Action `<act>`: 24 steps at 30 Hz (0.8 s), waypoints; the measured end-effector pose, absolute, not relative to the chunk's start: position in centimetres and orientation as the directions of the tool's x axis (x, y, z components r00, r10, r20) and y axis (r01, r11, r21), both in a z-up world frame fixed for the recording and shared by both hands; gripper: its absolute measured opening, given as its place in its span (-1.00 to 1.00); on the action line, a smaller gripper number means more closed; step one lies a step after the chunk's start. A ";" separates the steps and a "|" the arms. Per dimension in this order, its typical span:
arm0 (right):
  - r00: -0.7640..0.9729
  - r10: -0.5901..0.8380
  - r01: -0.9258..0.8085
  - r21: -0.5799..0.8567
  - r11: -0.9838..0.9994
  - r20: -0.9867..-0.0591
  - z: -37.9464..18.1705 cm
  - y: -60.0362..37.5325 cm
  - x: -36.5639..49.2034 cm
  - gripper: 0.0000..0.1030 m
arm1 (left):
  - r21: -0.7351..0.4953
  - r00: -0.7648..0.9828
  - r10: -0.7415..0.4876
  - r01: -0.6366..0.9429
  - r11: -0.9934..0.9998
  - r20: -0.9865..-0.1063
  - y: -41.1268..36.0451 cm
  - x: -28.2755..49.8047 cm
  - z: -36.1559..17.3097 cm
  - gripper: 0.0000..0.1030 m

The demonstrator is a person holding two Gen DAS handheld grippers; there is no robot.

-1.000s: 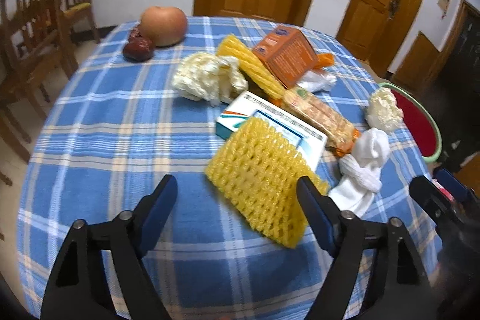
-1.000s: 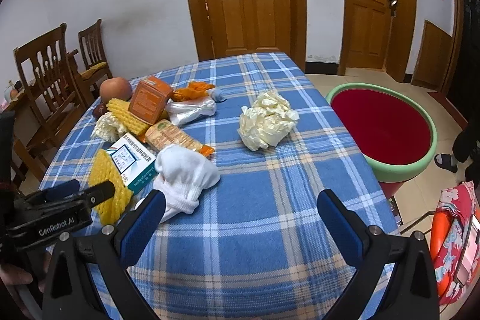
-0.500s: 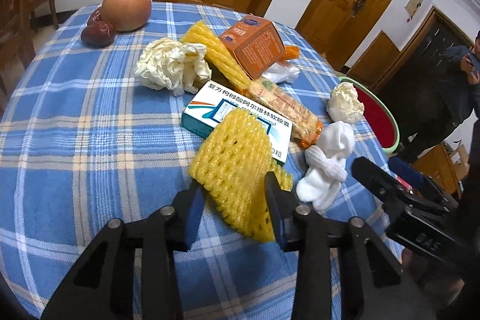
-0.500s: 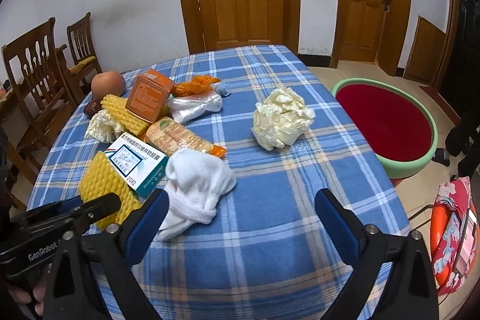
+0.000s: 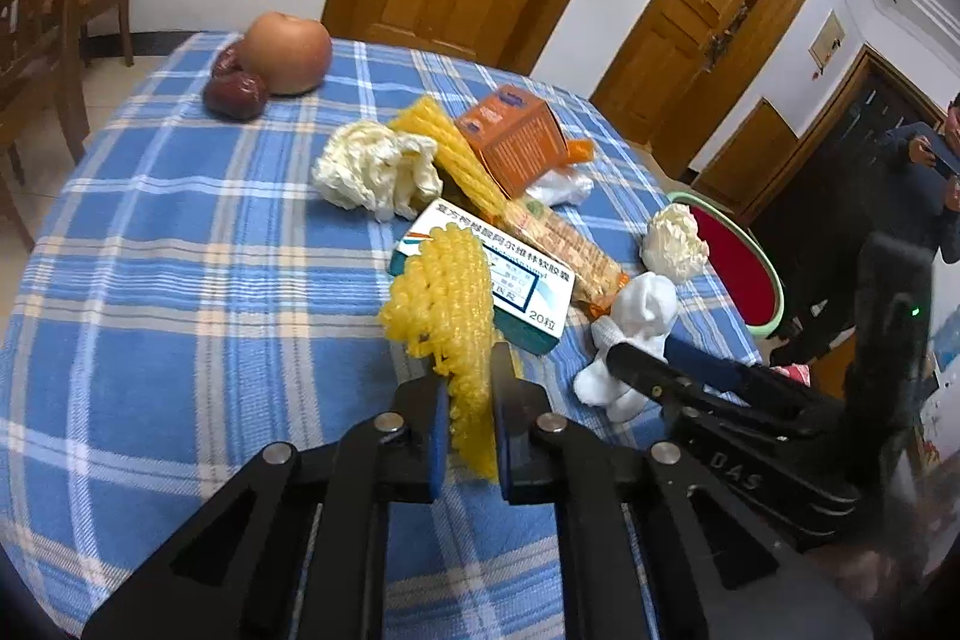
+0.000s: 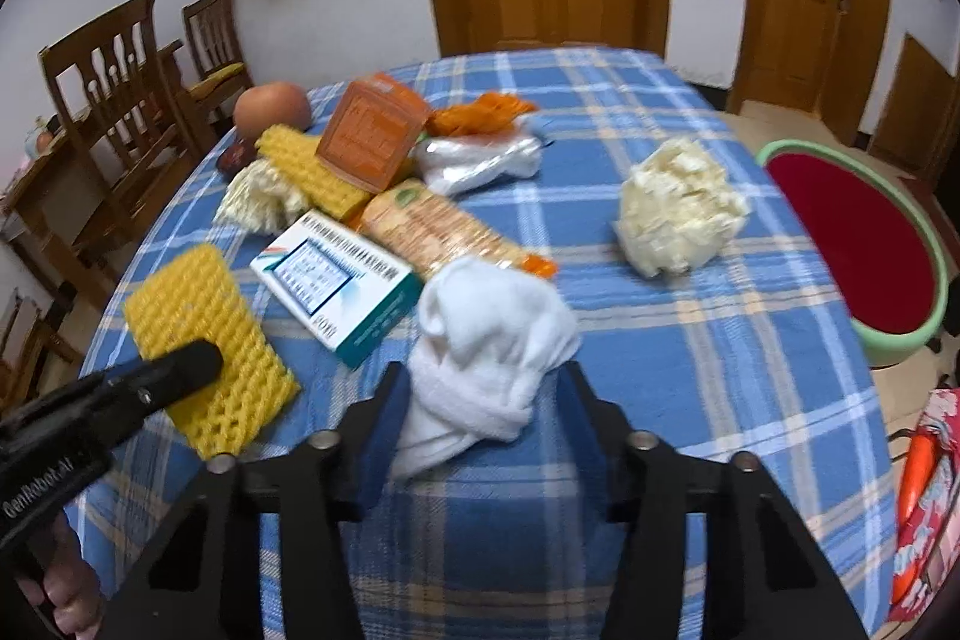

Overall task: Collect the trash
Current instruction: 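Grasp the white sock with the right tool while the left tool grasps the yellow foam net, then carry both items over the red bucket and open both tools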

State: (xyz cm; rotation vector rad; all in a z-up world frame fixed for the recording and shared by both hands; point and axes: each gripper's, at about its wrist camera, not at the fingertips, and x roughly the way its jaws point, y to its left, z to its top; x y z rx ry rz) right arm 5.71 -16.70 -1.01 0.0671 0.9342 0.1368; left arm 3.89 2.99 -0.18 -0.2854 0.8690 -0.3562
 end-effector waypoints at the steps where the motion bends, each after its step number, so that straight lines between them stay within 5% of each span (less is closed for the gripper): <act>1: 0.583 0.151 -0.090 0.122 0.988 -0.798 -1.1 -16.8 5.7 -0.24 | -0.384 0.598 -0.413 0.184 0.905 -0.687 3.0 3.8 0.0 -0.79; 6: 0.594 0.194 -0.098 0.170 0.981 -0.781 -0.6 -18.2 5.3 -0.65 | -0.358 0.628 -0.386 0.178 0.917 -0.676 2.5 3.3 1.6 -0.79; 24: 0.735 0.171 -0.074 0.174 0.982 -0.657 5.4 -27.2 3.7 -0.66 | -0.287 0.608 -0.449 0.350 0.892 -0.655 -8.1 5.4 6.4 -0.79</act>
